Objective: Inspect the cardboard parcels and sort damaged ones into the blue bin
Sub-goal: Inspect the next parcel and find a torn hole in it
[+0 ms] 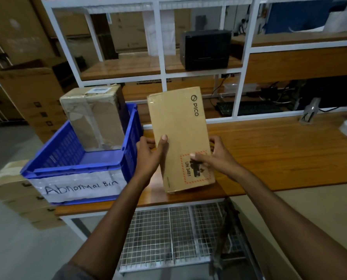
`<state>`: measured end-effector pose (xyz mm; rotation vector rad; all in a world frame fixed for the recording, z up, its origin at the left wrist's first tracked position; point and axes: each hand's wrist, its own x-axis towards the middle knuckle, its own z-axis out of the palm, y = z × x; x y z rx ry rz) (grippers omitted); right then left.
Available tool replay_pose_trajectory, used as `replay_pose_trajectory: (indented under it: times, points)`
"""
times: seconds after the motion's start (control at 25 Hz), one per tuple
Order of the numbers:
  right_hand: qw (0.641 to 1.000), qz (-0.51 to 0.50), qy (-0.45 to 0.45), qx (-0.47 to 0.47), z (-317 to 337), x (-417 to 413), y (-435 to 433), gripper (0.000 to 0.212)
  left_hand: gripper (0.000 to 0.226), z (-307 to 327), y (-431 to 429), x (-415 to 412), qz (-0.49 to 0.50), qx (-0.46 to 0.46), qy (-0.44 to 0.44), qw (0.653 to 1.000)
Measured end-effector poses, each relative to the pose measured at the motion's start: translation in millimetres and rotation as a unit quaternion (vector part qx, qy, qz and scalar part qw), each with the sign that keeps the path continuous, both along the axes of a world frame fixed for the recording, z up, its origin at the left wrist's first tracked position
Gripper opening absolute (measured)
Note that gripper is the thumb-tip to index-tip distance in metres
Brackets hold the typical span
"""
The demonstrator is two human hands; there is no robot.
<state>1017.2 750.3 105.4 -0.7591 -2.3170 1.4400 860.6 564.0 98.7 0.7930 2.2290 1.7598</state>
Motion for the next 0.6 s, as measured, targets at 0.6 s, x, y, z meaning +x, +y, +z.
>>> replay_pose_trajectory:
  times: [0.6]
  points:
    - [0.976,-0.132,0.126,0.121,72,-40,2,0.051,0.075,73,27,-9,0.001,0.016,0.085,0.996]
